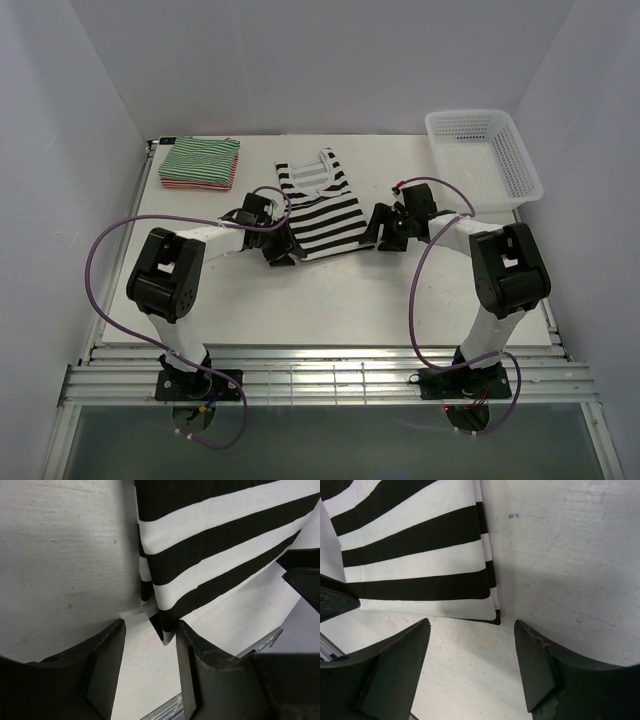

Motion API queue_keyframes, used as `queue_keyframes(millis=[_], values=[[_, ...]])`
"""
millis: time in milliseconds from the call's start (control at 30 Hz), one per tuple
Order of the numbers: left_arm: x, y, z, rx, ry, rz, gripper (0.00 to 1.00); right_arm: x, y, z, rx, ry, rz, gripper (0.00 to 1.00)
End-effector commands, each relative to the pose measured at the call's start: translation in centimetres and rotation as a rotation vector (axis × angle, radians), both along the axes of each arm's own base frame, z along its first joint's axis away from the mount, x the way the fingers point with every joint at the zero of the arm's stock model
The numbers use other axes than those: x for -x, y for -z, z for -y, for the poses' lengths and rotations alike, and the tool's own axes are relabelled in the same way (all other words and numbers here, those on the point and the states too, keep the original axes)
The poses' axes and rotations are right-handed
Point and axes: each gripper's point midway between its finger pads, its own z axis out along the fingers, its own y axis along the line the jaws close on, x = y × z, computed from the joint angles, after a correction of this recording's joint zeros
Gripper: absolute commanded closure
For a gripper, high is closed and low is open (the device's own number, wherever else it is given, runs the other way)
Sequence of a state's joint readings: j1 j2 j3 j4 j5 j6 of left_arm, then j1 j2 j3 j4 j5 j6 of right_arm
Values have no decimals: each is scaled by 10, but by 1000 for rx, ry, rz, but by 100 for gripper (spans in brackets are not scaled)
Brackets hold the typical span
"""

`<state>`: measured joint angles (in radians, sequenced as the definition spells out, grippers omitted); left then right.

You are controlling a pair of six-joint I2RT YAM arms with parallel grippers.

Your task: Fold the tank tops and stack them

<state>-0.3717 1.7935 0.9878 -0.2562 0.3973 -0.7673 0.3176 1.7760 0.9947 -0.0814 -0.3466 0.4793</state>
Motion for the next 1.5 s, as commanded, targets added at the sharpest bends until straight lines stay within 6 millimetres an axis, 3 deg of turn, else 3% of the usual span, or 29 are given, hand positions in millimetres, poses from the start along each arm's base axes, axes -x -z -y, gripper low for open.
queue_keyframes(millis=[0, 100, 167, 333, 400, 433, 500, 667, 733, 800, 833, 900, 1000, 1133, 1200, 1300, 1467], values=[[4, 15, -2, -21, 1, -16, 45, 8, 20, 3, -3, 21, -59, 27], [7, 22, -1, -24, 4, -37, 61, 8, 24, 6, 7, 36, -68, 40], [8, 26, -1, -24, 6, -44, 66, 9, 29, 8, 9, 40, -79, 49], [12, 31, 0, -15, 14, -56, 85, 11, 39, 8, 8, 41, -96, 58], [11, 31, 1, -10, 17, -56, 100, 10, 40, 5, -11, 34, -98, 66], [10, 30, 1, -8, 15, -56, 100, 11, 41, 4, -16, 29, -104, 79], [11, 28, 2, -4, 18, -52, 100, 10, 39, 1, -36, 19, -91, 92], [8, 2, 0, 6, 3, 34, 100, 20, 14, 1, -65, -11, -23, 92], [13, -4, 0, 11, 8, 49, 100, 23, -5, 2, -79, -20, 28, 92], [19, -20, 5, 39, 25, 79, 100, 36, -9, 5, -87, -27, 34, 92], [26, -20, 4, 42, 28, 73, 100, 39, -23, 5, -100, -28, 72, 92], [35, -36, 6, 64, 34, 102, 100, 50, -29, 8, -108, -26, 84, 92], [53, -43, 1, 68, 28, 97, 100, 75, -35, 19, -92, -7, 85, 92], [80, -81, 5, 154, 58, 142, 100, 107, -57, 28, -111, -6, 129, 92], [90, -91, 7, 162, 74, 140, 100, 119, -62, 32, -111, 1, 122, 92], [99, -110, 7, 184, 78, 169, 100, 134, -76, 37, -114, 17, 141, 92], [107, -129, 9, 222, 85, 179, 100, 141, -100, 44, -106, 27, 191, 92]])
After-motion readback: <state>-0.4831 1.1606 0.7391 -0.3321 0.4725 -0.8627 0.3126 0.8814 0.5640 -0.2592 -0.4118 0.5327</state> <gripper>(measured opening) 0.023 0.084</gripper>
